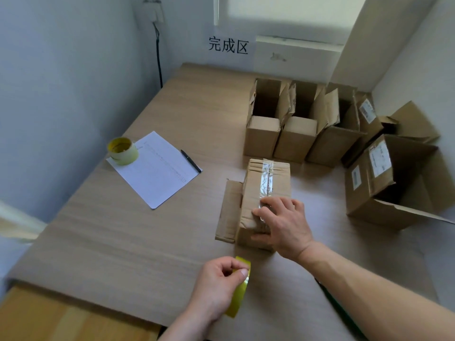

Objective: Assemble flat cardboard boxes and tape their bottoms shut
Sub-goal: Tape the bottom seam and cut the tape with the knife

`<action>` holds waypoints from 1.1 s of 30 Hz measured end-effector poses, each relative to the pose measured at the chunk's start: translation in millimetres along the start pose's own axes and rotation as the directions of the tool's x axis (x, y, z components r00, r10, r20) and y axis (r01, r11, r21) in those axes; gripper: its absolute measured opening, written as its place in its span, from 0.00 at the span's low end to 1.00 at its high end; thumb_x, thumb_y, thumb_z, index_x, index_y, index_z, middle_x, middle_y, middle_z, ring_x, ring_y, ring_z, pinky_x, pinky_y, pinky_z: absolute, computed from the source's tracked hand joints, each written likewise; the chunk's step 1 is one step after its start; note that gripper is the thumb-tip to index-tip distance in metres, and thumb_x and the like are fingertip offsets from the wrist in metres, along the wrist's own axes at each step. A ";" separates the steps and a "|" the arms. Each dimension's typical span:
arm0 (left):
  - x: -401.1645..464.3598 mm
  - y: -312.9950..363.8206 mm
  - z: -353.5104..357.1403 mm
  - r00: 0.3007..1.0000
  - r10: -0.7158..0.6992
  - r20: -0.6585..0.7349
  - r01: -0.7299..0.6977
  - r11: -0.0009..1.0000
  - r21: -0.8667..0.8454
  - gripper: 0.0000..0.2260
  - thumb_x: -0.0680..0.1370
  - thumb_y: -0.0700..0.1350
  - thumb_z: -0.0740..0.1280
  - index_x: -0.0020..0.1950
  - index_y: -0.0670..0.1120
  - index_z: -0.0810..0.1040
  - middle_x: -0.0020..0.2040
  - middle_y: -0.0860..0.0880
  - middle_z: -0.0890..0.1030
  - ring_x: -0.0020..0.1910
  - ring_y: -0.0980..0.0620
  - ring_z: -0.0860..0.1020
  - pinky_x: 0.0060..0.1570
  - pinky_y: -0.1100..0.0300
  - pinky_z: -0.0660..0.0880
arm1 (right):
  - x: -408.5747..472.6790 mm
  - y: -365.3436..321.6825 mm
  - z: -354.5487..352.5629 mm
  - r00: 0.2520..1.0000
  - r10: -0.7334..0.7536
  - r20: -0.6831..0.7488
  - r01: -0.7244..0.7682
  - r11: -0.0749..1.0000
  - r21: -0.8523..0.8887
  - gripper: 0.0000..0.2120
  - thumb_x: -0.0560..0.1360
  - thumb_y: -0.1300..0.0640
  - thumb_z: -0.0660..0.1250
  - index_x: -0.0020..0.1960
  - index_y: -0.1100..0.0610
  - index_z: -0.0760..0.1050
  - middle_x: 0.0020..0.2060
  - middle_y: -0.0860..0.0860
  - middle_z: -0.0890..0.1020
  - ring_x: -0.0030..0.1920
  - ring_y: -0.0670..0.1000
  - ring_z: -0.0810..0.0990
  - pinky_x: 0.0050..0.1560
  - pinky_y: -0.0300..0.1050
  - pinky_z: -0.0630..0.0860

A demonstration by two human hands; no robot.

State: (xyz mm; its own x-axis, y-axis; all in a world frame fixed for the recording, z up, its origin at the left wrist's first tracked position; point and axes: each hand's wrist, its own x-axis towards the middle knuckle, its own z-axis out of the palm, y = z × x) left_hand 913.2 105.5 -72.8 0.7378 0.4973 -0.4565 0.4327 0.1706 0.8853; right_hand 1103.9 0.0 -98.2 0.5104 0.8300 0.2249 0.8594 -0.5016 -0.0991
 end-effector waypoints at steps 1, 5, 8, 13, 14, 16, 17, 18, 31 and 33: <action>-1.9 6.5 2.0 1.000 0.011 0.025 -0.011 1.000 0.004 0.11 0.73 0.34 0.72 0.35 0.47 0.83 0.29 0.55 0.78 0.29 0.61 0.73 0.33 0.69 0.69 | 1.0 -0.6 -4.2 0.998 0.008 0.061 -0.007 1.000 -0.007 0.33 0.59 0.31 0.74 0.58 0.43 0.70 0.59 0.48 0.74 0.58 0.56 0.73 0.55 0.55 0.67; -9.4 30.3 12.0 0.993 0.057 0.105 -0.059 0.998 0.018 0.09 0.74 0.35 0.71 0.36 0.47 0.83 0.26 0.59 0.77 0.26 0.65 0.71 0.31 0.72 0.68 | 3.1 -3.7 -21.3 0.978 0.035 0.207 -0.041 0.999 0.027 0.35 0.61 0.23 0.63 0.62 0.40 0.67 0.62 0.44 0.69 0.63 0.50 0.66 0.60 0.53 0.64; -12.7 45.0 15.6 0.984 0.078 0.158 -0.080 0.997 0.009 0.11 0.74 0.35 0.72 0.34 0.47 0.83 0.23 0.57 0.74 0.23 0.63 0.68 0.27 0.70 0.66 | 14.3 -2.1 -37.8 0.975 0.132 0.180 -0.167 0.966 0.196 0.31 0.70 0.25 0.53 0.64 0.42 0.72 0.63 0.43 0.72 0.64 0.50 0.69 0.59 0.51 0.67; -14.4 51.2 16.0 0.971 0.091 0.220 -0.102 0.994 0.039 0.10 0.73 0.34 0.72 0.34 0.47 0.82 0.20 0.57 0.70 0.22 0.63 0.66 0.26 0.71 0.63 | 45.7 21.4 -45.6 0.955 0.238 0.175 -0.245 0.970 0.013 0.35 0.76 0.32 0.56 0.77 0.49 0.56 0.79 0.52 0.54 0.78 0.55 0.52 0.72 0.55 0.58; -14.7 51.6 14.6 0.972 0.088 0.219 -0.097 0.995 0.033 0.10 0.72 0.35 0.74 0.34 0.47 0.82 0.20 0.56 0.69 0.21 0.62 0.65 0.26 0.71 0.62 | 53.4 26.3 -44.2 0.942 0.258 0.215 -0.263 0.965 -0.007 0.37 0.77 0.32 0.55 0.79 0.49 0.52 0.80 0.52 0.50 0.79 0.55 0.48 0.74 0.56 0.55; -14.2 50.0 9.3 0.977 0.069 0.202 -0.079 0.996 0.042 0.07 0.68 0.41 0.75 0.31 0.49 0.83 0.20 0.56 0.68 0.22 0.61 0.63 0.27 0.70 0.61 | 67.8 36.2 -38.9 0.919 0.295 0.260 -0.297 0.954 -0.035 0.38 0.78 0.31 0.50 0.80 0.50 0.47 0.80 0.53 0.47 0.79 0.55 0.45 0.75 0.57 0.52; -14.0 48.5 5.4 0.979 0.057 0.194 -0.067 0.997 0.043 0.06 0.67 0.43 0.75 0.30 0.50 0.83 0.20 0.56 0.68 0.22 0.61 0.62 0.27 0.70 0.61 | 74.6 41.5 -35.4 0.908 0.315 0.277 -0.316 0.948 -0.041 0.38 0.78 0.30 0.48 0.80 0.50 0.46 0.80 0.53 0.47 0.79 0.55 0.45 0.75 0.58 0.52; -14.0 47.0 1.0 0.981 0.047 0.187 -0.054 0.998 0.033 0.06 0.66 0.43 0.74 0.29 0.51 0.83 0.20 0.56 0.68 0.22 0.61 0.62 0.27 0.70 0.61 | 80.5 45.6 -31.6 0.895 0.330 0.299 -0.333 0.942 -0.042 0.39 0.77 0.30 0.46 0.80 0.50 0.45 0.80 0.52 0.48 0.79 0.55 0.45 0.75 0.59 0.52; -7.7 47.4 -20.0 0.916 0.396 0.055 -0.385 0.836 0.391 0.10 0.71 0.45 0.74 0.36 0.62 0.82 0.63 0.65 0.66 0.59 0.67 0.68 0.55 0.74 0.65 | 113.0 37.5 -41.2 0.822 0.393 0.413 -0.496 0.850 0.177 0.38 0.78 0.33 0.53 0.81 0.49 0.46 0.80 0.47 0.49 0.80 0.52 0.45 0.75 0.63 0.51; -7.1 57.2 -16.7 0.851 0.516 0.096 -0.495 0.729 0.472 0.03 0.71 0.50 0.71 0.41 0.58 0.83 0.61 0.67 0.71 0.60 0.65 0.68 0.55 0.72 0.66 | 88.3 24.0 -62.3 0.832 0.537 0.141 -0.532 0.699 0.478 0.34 0.78 0.39 0.60 0.79 0.51 0.57 0.78 0.50 0.62 0.78 0.53 0.57 0.73 0.56 0.59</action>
State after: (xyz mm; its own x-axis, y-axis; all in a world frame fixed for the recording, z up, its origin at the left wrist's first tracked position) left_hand 924.1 125.9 -17.4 0.9009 0.4299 0.0600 0.1944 -0.5232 0.8298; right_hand 1167.7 46.1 -20.3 0.8902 0.4555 -0.0030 0.3435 -0.6757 -0.6522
